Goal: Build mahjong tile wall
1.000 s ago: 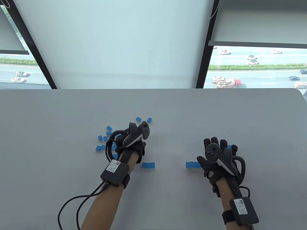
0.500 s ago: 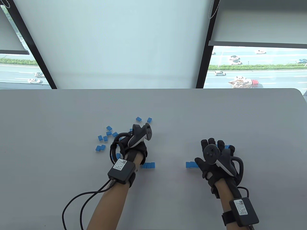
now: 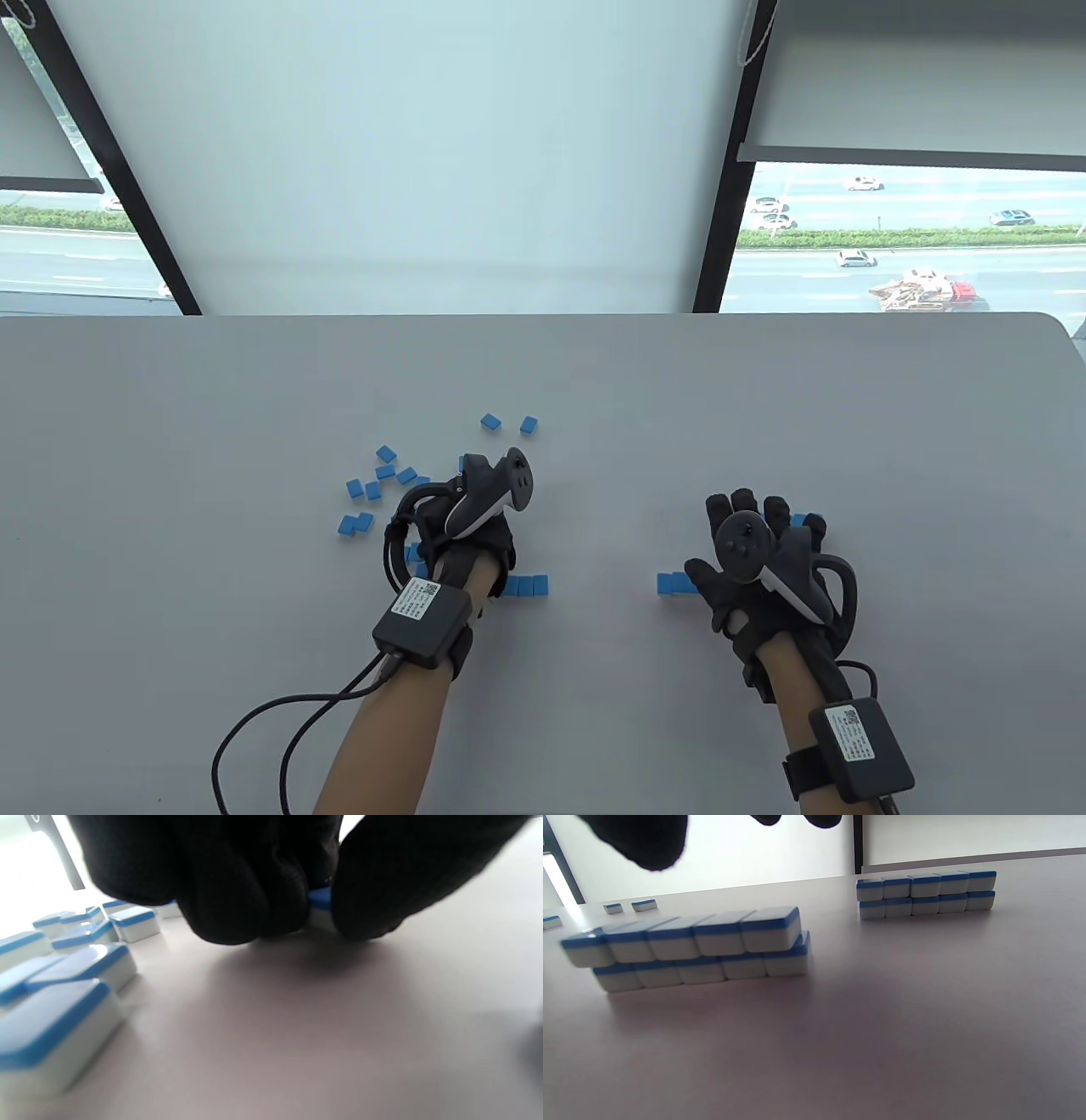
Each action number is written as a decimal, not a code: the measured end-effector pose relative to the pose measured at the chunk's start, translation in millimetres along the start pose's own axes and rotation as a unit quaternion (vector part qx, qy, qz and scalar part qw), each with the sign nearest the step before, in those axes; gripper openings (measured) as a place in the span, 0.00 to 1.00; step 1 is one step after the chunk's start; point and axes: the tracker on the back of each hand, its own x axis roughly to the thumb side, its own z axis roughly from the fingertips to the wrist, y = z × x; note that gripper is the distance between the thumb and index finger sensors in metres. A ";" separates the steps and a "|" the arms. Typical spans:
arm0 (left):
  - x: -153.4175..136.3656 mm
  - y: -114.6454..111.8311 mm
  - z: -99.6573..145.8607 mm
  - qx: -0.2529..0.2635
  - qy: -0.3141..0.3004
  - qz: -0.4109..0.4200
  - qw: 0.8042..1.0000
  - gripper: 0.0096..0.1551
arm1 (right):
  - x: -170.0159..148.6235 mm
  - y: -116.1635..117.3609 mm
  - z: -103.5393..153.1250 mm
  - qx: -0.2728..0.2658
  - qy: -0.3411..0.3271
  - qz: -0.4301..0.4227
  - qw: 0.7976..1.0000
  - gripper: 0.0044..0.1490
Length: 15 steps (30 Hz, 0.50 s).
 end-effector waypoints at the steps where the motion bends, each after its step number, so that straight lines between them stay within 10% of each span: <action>1: -0.2 -0.4 1.9 -0.004 -0.002 0.000 1.000 0.35 | 0.2 -0.1 0.0 0.000 0.000 0.001 1.000 0.53; 15: -29.1 -10.5 62.1 0.045 -0.123 0.059 0.990 0.35 | 3.5 -5.1 2.3 -0.012 -0.004 0.006 1.000 0.53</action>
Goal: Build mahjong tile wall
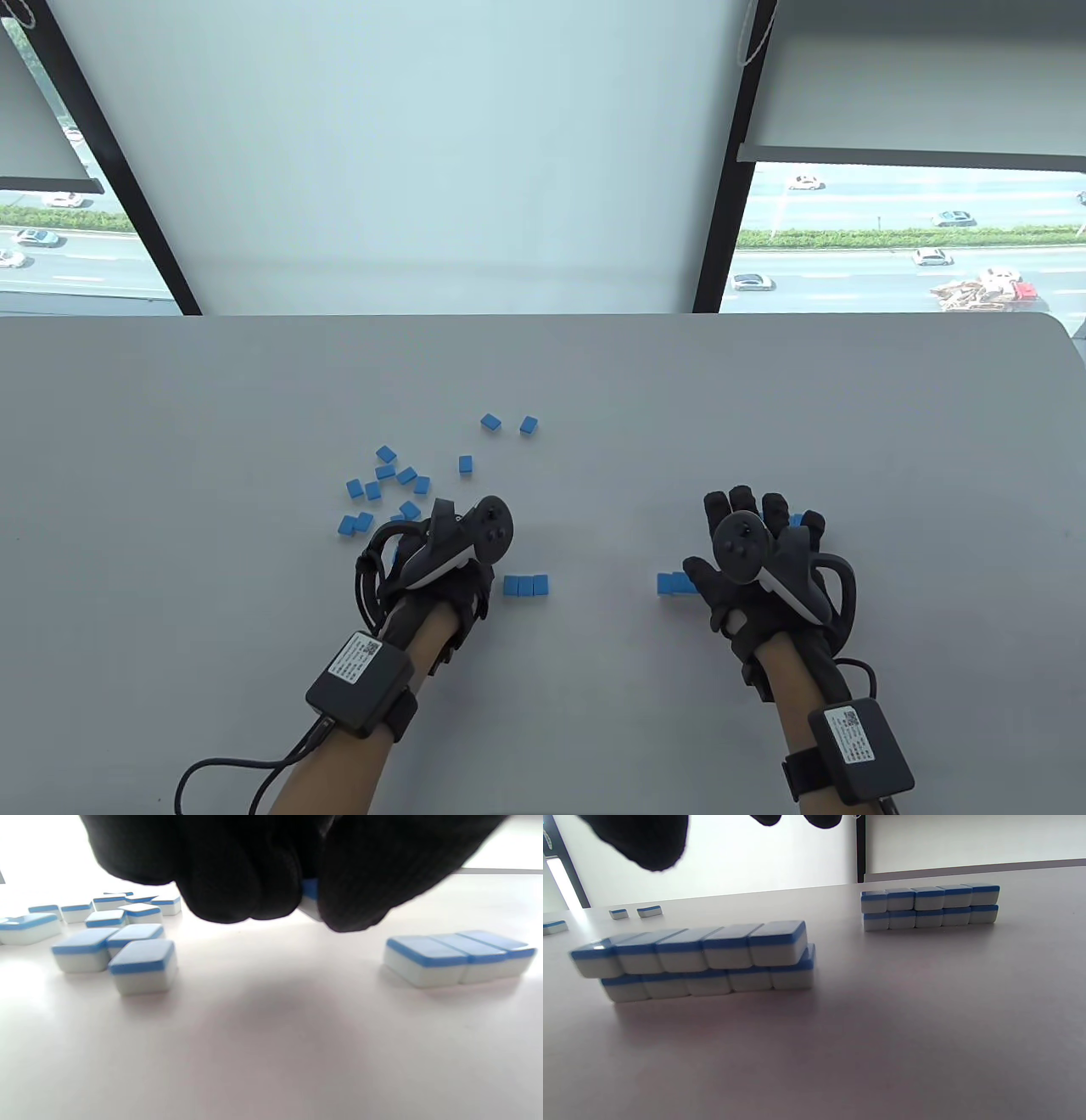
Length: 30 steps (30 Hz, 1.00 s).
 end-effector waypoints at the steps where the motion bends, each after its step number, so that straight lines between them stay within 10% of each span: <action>1: 0.3 -1.6 2.9 -0.001 -0.009 0.003 1.000 0.35 | 0.1 -0.2 0.1 0.000 0.000 0.001 1.000 0.53; 21: 7.3 -22.4 9.9 0.023 -0.042 0.010 0.999 0.32 | -5.2 -2.5 1.3 -0.006 0.019 0.012 1.000 0.53; 30: -42.9 26.3 33.3 0.116 0.020 0.021 0.993 0.35 | -6.4 -4.1 1.1 -0.011 0.018 0.011 1.000 0.53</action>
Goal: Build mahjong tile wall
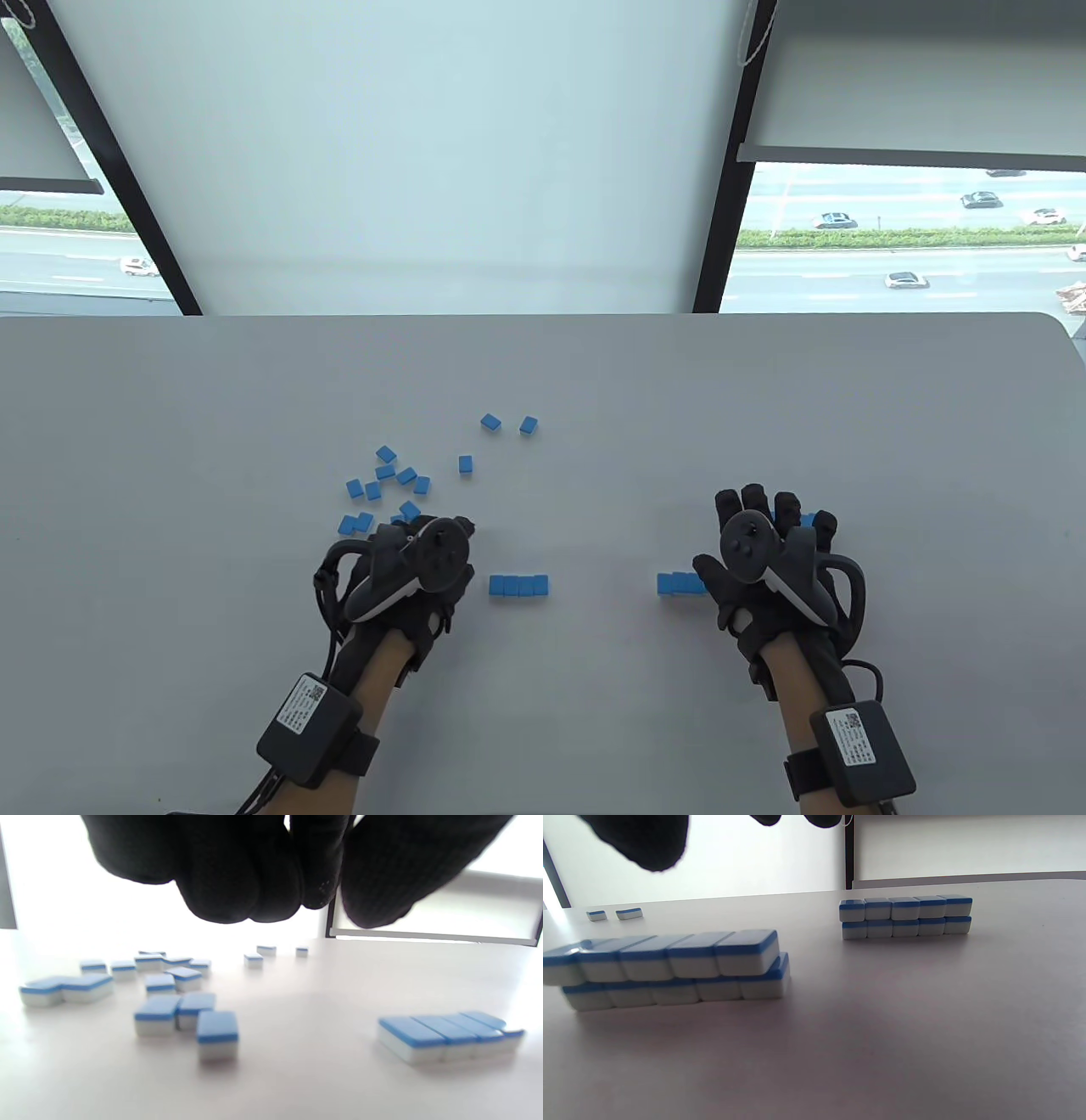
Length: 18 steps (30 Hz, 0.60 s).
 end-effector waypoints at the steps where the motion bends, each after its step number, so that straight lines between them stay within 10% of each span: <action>1: -8.2 3.1 0.8 0.008 0.014 -0.002 1.000 0.35 | 0.0 0.0 -0.1 0.000 0.000 0.000 1.000 0.53; 18: -36.2 -44.1 -16.5 -0.134 0.022 -0.026 0.990 0.35 | 2.0 0.7 1.2 0.006 -0.003 0.002 1.000 0.53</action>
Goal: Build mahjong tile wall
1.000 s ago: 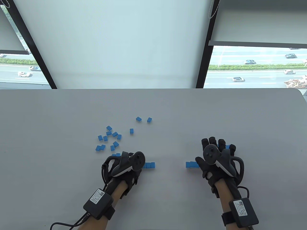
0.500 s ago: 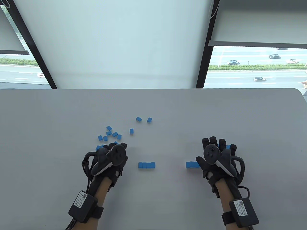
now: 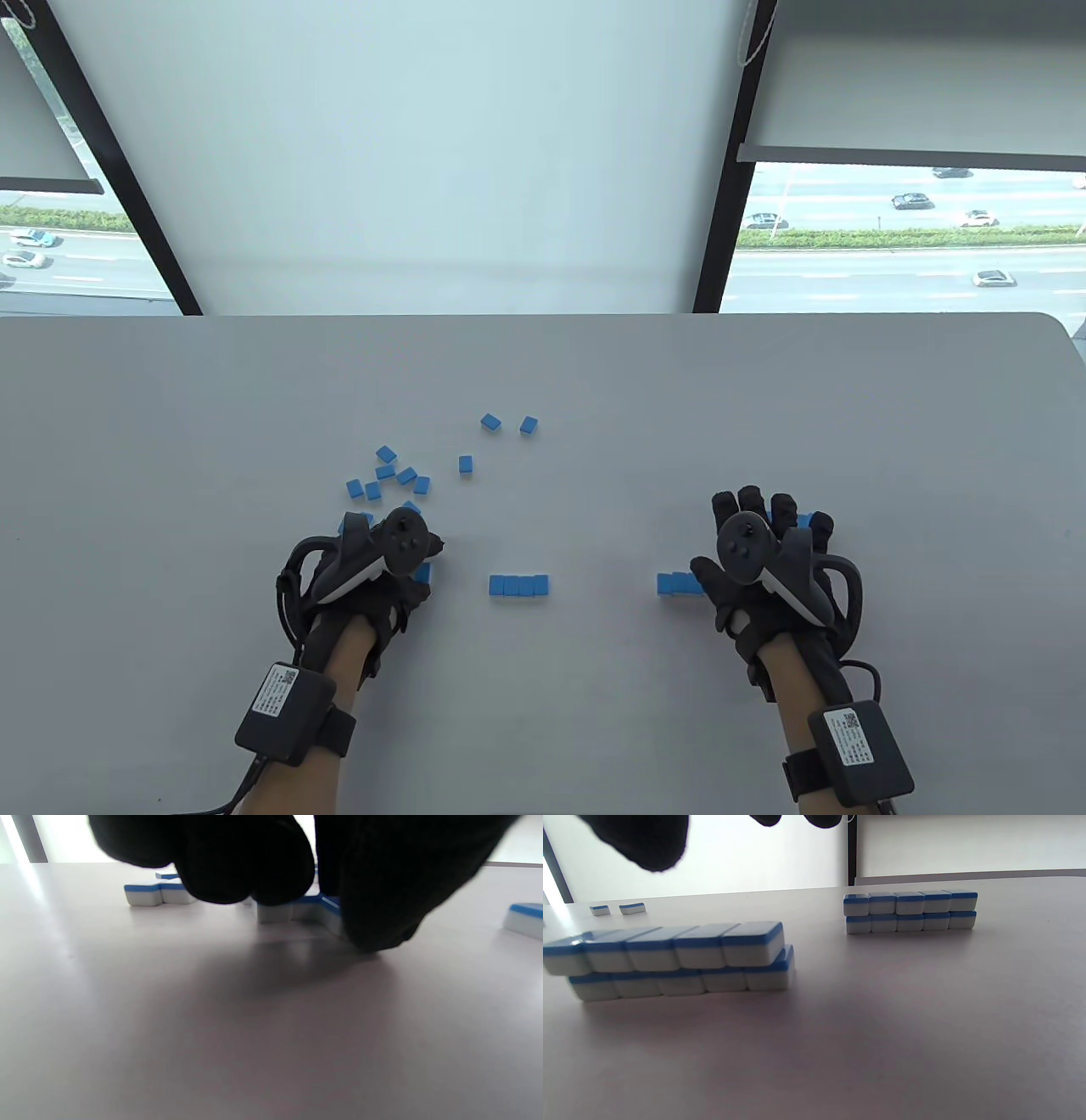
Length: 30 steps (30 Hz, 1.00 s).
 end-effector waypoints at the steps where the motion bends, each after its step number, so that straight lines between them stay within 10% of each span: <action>1: 0.7 0.3 0.0 0.004 -0.002 -0.001 1.000 0.34 | 0.1 0.0 0.0 0.000 0.000 0.000 1.000 0.53; 30: 64.4 -3.7 7.8 0.046 -0.100 -0.007 0.994 0.32 | 2.0 0.1 0.3 -0.002 -0.001 0.006 1.000 0.53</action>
